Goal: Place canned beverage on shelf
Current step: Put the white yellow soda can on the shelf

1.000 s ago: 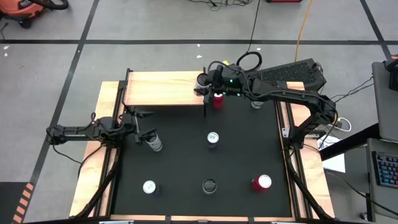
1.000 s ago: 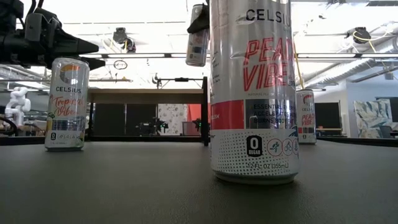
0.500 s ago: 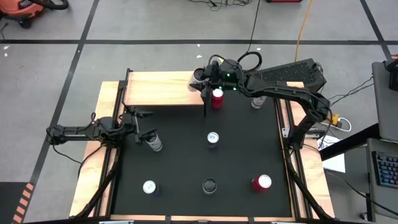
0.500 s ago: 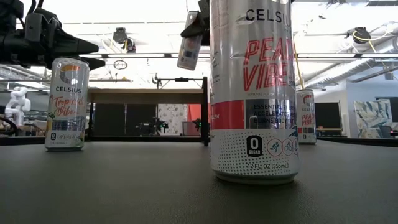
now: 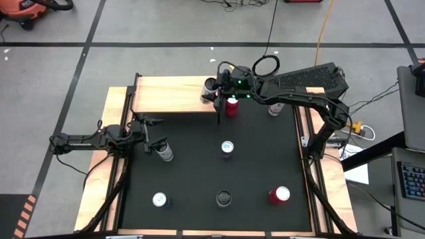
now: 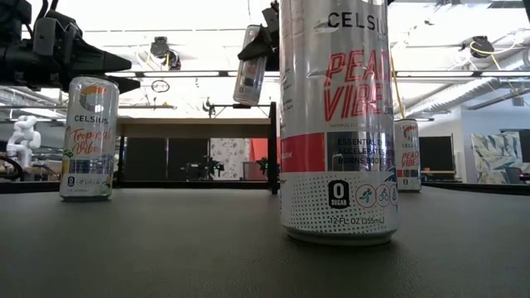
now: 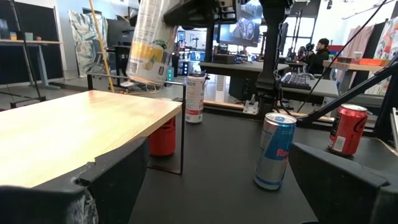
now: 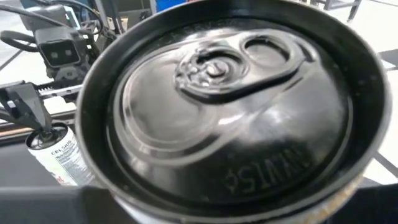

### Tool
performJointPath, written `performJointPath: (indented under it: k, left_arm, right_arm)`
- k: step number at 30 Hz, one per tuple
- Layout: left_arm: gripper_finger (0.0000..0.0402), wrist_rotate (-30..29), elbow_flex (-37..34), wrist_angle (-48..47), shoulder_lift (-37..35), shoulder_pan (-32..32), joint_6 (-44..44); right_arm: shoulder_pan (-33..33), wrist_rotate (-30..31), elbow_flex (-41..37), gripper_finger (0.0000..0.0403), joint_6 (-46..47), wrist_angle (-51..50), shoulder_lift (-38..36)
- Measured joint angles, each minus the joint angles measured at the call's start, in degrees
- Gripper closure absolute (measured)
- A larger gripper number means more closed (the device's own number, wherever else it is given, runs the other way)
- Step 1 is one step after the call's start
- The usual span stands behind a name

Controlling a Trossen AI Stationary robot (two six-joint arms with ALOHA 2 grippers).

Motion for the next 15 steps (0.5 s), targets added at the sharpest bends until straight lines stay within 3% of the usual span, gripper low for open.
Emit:
performJointPath:
  k: [15]
  left_arm:
    - [0.0013, 0.0, 0.0, -0.1, 0.0, 0.0, 0.0]
  right_arm:
    - [-0.3, 0.1, 0.0, 0.0148, -1.6, 0.4, 0.0]
